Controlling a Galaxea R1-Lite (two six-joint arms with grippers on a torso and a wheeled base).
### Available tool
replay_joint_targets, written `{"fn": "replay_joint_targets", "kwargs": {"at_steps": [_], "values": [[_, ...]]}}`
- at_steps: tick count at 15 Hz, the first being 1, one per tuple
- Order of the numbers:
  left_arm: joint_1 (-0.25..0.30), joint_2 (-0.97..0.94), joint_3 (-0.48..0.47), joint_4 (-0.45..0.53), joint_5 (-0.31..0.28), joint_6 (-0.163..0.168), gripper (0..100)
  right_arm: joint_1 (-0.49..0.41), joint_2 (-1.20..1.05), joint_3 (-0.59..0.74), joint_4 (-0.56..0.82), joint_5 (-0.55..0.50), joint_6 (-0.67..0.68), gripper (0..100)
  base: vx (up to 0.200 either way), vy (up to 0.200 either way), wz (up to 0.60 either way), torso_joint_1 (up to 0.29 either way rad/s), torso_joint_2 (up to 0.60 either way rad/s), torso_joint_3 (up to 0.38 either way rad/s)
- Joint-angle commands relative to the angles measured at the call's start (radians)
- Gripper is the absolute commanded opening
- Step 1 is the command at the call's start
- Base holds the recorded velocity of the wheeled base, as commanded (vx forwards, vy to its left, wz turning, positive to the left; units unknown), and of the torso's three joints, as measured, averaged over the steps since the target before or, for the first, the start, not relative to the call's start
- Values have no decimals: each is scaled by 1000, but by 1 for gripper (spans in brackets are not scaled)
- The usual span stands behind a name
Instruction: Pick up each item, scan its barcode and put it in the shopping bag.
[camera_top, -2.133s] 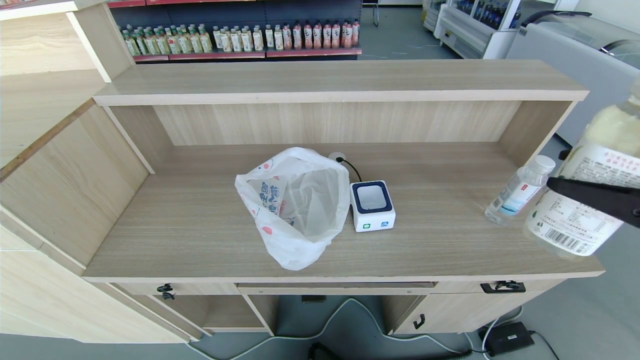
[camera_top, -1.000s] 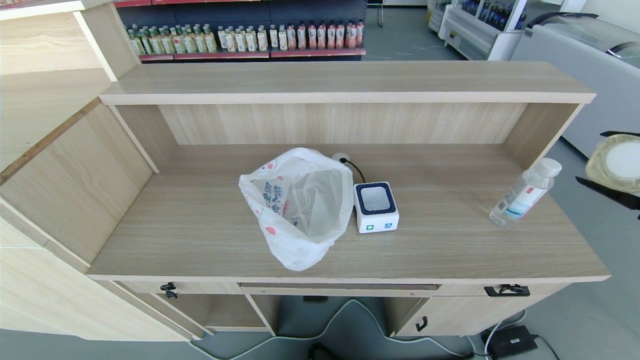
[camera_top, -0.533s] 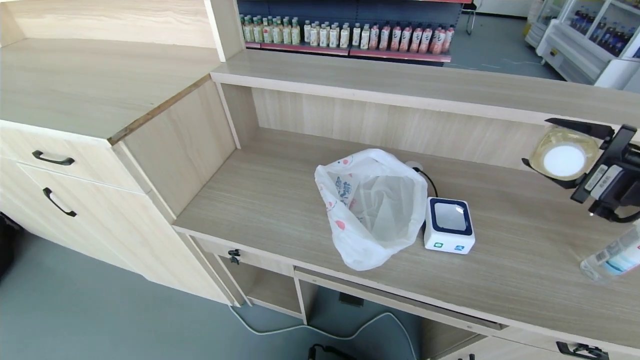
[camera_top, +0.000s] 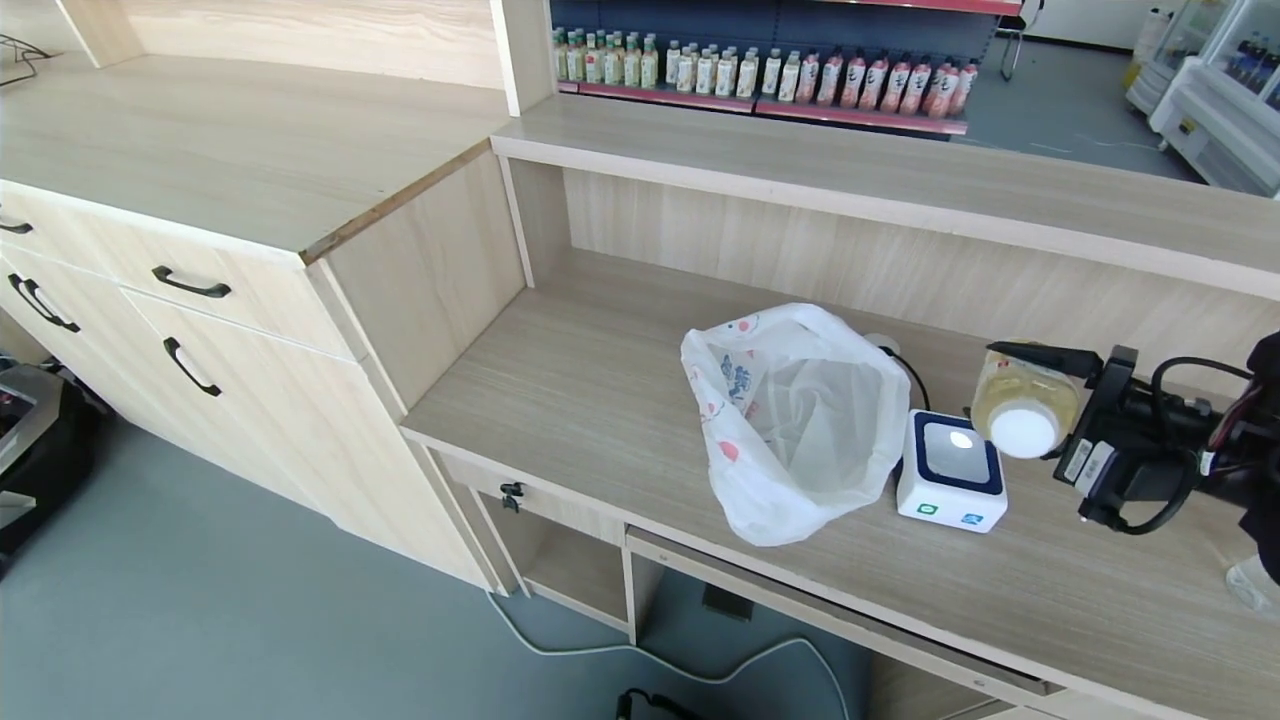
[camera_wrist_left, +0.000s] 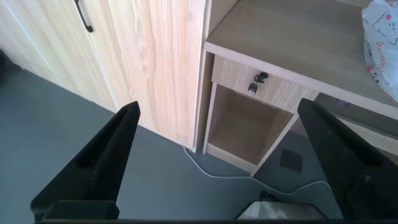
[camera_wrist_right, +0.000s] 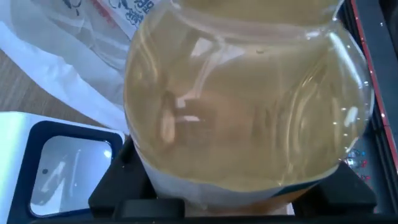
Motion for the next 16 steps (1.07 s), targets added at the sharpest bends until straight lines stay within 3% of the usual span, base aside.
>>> {"fn": "replay_joint_targets", "kwargs": {"at_steps": [1, 6, 16], "values": [[0, 0, 0, -1, 0, -1, 100, -1, 27, 11, 2, 2, -6, 0, 0, 0, 0, 0, 0, 0], [0, 0, 0, -1, 0, -1, 100, 27, 49, 27, 10, -1, -47, 0, 0, 0, 0, 0, 0, 0], [0, 0, 0, -1, 0, -1, 100, -19, 47, 39, 38, 0, -112, 0, 0, 0, 0, 0, 0, 0]]}}
